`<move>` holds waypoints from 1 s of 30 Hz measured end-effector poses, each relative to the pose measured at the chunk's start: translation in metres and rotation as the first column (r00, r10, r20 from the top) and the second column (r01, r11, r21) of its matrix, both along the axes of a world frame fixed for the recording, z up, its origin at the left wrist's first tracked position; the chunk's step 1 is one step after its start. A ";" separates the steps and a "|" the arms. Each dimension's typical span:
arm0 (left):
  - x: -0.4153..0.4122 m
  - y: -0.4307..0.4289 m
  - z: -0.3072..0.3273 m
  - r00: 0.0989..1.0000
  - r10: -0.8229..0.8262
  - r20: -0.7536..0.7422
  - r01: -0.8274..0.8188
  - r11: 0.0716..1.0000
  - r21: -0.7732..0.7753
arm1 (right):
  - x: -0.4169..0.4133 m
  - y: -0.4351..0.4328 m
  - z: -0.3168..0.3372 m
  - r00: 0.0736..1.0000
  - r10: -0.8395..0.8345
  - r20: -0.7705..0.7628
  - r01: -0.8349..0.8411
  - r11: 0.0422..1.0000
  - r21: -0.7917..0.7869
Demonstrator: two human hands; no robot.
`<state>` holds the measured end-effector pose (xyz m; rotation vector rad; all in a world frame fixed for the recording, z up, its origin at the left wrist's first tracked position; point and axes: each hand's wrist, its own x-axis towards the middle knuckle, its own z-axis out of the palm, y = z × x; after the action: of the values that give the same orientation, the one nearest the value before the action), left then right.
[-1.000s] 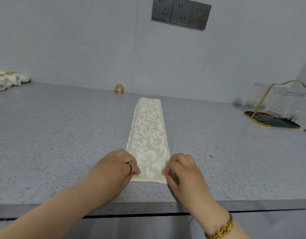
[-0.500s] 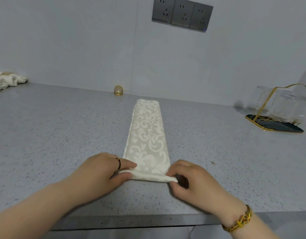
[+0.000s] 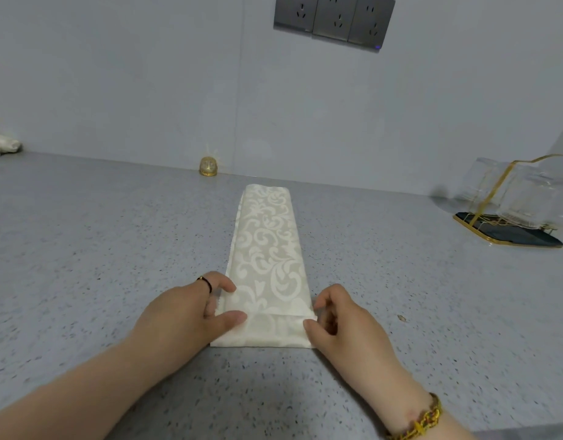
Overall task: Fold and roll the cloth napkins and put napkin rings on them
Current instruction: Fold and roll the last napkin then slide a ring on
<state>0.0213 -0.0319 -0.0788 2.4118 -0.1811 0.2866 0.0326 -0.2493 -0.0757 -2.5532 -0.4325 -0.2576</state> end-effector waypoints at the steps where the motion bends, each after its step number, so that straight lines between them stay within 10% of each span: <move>1: -0.001 0.000 0.000 0.999 0.006 0.040 -0.008 0.999 0.047 | -0.001 0.000 0.000 1.000 -0.016 0.022 0.015 1.000 0.018; 10: -0.002 0.010 -0.009 0.911 -0.334 0.242 0.273 0.928 0.252 | 0.005 -0.003 -0.014 0.983 0.123 0.138 -0.140 0.983 0.116; 23: -0.026 0.002 0.000 0.979 -0.166 0.120 0.128 0.952 0.277 | -0.024 -0.026 0.001 0.974 0.224 0.026 -0.224 0.975 -0.018; 30: -0.040 -0.009 0.002 0.996 -0.074 -0.045 0.067 0.988 -0.140 | -0.034 -0.024 0.000 0.988 0.111 -0.109 -0.076 0.957 0.280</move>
<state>-0.0188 -0.0409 -0.0764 2.2675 -0.2158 0.1993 -0.0019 -0.2735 -0.0761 -2.2553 -0.4365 -0.1135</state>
